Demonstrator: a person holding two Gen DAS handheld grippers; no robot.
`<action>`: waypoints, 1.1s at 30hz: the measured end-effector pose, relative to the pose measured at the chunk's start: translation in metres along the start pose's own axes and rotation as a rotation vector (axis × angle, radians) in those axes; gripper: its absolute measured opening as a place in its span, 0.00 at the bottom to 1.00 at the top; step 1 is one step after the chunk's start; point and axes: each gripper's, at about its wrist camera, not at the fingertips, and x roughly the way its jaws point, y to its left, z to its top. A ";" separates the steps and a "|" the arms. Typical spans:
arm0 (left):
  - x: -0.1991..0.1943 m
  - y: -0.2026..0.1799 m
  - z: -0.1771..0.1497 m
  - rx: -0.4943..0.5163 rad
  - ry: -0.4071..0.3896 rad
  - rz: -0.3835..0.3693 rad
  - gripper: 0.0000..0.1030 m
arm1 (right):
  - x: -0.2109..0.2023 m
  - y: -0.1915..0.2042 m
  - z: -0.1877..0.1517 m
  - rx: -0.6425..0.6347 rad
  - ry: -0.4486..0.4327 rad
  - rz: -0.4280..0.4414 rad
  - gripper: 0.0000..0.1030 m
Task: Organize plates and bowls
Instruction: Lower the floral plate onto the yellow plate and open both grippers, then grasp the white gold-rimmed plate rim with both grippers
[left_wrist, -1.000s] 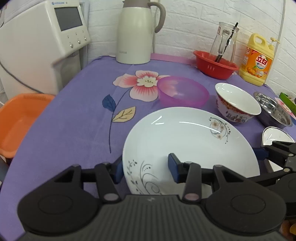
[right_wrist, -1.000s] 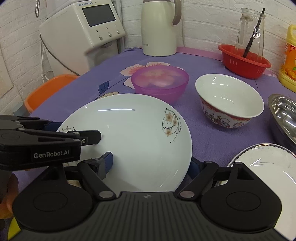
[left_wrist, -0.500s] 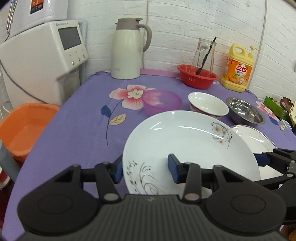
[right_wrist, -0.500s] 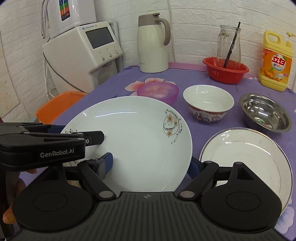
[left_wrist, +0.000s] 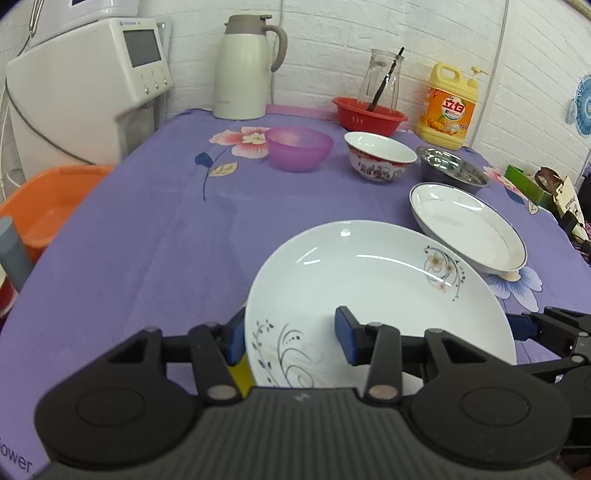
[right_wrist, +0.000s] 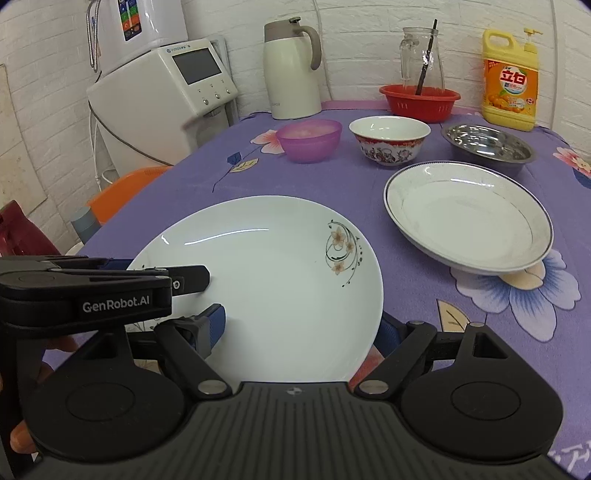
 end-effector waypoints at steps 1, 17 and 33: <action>0.000 -0.001 -0.003 0.006 0.000 0.002 0.42 | 0.001 -0.001 -0.003 0.009 0.004 0.001 1.00; -0.012 0.009 -0.010 -0.037 -0.074 -0.051 0.62 | -0.030 -0.024 -0.015 0.133 -0.156 0.011 1.00; 0.026 -0.066 0.072 0.117 -0.065 -0.198 0.65 | -0.017 -0.140 0.035 0.178 -0.205 -0.236 1.00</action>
